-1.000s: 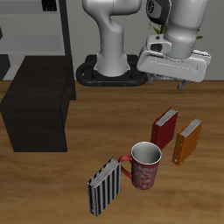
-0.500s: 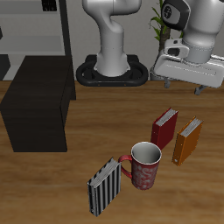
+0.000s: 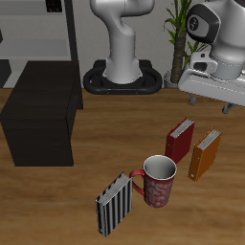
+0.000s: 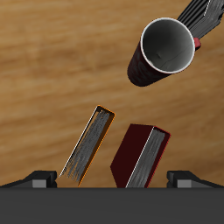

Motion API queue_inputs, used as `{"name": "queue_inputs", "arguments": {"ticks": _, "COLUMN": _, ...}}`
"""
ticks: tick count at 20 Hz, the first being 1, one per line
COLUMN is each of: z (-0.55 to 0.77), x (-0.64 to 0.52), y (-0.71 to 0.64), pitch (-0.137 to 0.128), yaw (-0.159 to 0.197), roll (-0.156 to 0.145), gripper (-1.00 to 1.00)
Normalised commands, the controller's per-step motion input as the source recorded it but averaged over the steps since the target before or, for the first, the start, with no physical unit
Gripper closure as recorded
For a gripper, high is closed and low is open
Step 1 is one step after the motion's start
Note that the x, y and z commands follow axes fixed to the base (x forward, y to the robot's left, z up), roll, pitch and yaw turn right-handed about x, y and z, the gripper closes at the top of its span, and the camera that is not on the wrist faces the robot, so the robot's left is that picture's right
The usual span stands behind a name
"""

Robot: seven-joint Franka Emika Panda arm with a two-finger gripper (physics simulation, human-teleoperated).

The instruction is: Place the orange book upright on top of the shelf

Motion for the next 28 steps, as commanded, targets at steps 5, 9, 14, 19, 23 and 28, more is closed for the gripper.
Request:
{"name": "queue_inputs", "arguments": {"ticks": 5, "z": -0.13, "x": 0.14, "y": 0.14, "pitch": 0.001, "yaw": -0.035, "roll": 0.004, "gripper": -1.0}}
{"name": "queue_inputs", "arguments": {"ticks": 9, "z": -0.14, "x": 0.09, "y": 0.1, "pitch": 0.012, "yaw": -0.054, "roll": 0.039, "gripper": -1.0}}
{"name": "queue_inputs", "arguments": {"ticks": 14, "z": -0.28, "x": 0.11, "y": 0.11, "pitch": 0.014, "yaw": -0.017, "roll": 0.017, "gripper": -1.0}}
{"name": "queue_inputs", "arguments": {"ticks": 19, "z": -0.26, "x": 0.04, "y": -0.01, "pitch": 0.027, "yaw": -0.031, "roll": 0.009, "gripper": -1.0}}
{"name": "queue_inputs", "arguments": {"ticks": 23, "z": -0.16, "x": 0.0, "y": 0.01, "pitch": 0.026, "yaw": -0.01, "roll": 0.01, "gripper": -1.0}}
{"name": "queue_inputs", "arguments": {"ticks": 28, "z": -0.18, "x": 0.0, "y": -0.1, "pitch": 0.023, "yaw": -0.025, "roll": -0.012, "gripper": -1.0}}
